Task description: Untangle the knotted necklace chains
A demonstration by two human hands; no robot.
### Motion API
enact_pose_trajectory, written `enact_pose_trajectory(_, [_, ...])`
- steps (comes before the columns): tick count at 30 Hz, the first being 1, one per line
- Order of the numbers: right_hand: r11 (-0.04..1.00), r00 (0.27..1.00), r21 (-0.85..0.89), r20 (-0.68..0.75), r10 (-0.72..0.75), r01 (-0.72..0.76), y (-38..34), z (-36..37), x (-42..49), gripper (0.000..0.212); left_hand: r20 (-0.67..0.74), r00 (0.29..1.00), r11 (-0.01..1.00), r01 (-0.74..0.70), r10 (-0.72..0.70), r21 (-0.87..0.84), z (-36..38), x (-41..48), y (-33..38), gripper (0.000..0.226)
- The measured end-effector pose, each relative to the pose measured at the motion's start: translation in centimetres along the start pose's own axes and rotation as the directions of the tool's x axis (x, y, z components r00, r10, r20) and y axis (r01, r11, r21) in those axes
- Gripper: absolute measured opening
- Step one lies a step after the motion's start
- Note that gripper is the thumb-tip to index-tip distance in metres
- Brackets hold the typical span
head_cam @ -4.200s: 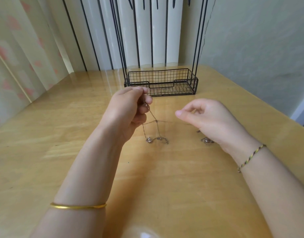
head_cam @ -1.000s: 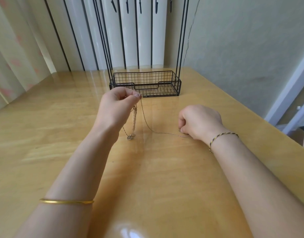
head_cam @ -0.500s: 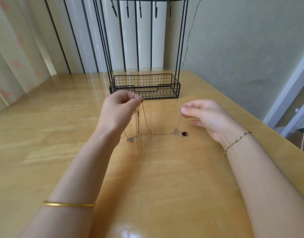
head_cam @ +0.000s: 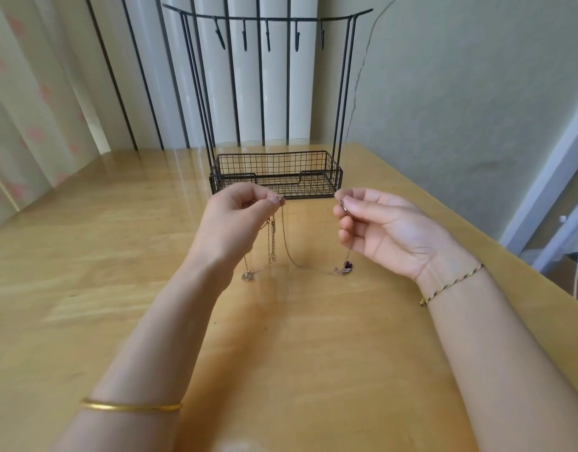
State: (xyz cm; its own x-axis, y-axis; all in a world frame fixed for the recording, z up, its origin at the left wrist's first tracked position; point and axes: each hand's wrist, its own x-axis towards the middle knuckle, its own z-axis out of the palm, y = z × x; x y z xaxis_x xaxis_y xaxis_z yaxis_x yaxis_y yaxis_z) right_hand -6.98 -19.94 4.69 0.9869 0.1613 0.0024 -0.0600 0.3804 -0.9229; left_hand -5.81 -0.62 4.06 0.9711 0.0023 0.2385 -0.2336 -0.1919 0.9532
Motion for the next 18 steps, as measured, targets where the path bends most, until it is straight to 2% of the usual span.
enact_pose_trajectory(5, [0.992, 0.998, -0.112, 0.02, -0.064, 0.066, -0.3, 0.9, -0.3, 0.013, 0.18, 0.983, 0.999, -0.032, 0.031, 0.002, 0.6, -0.8, 0.7, 0.013])
enact_pose_trajectory(8, [0.971, 0.994, -0.216, -0.01, -0.111, 0.106, -0.1, 1.4, -0.3, 0.016, 0.239, 0.97, 0.999, -0.048, 0.043, 0.014, 0.8, -1.1, 1.1, 0.013])
enact_pose_trajectory(14, [0.929, 0.974, -0.333, -0.097, -0.204, 0.162, 0.3, 2.3, -0.4, 0.019, 0.224, 0.972, 0.997, -0.077, 0.076, -0.005, 1.0, -1.3, 1.3, 0.004])
enact_pose_trajectory(18, [0.896, 0.967, -0.41, -0.104, -0.232, 0.171, 0.5, 2.7, -0.3, 0.019, 0.2, 0.972, 0.988, -0.139, 0.124, 0.063, 1.5, -1.3, 1.0, 0.012])
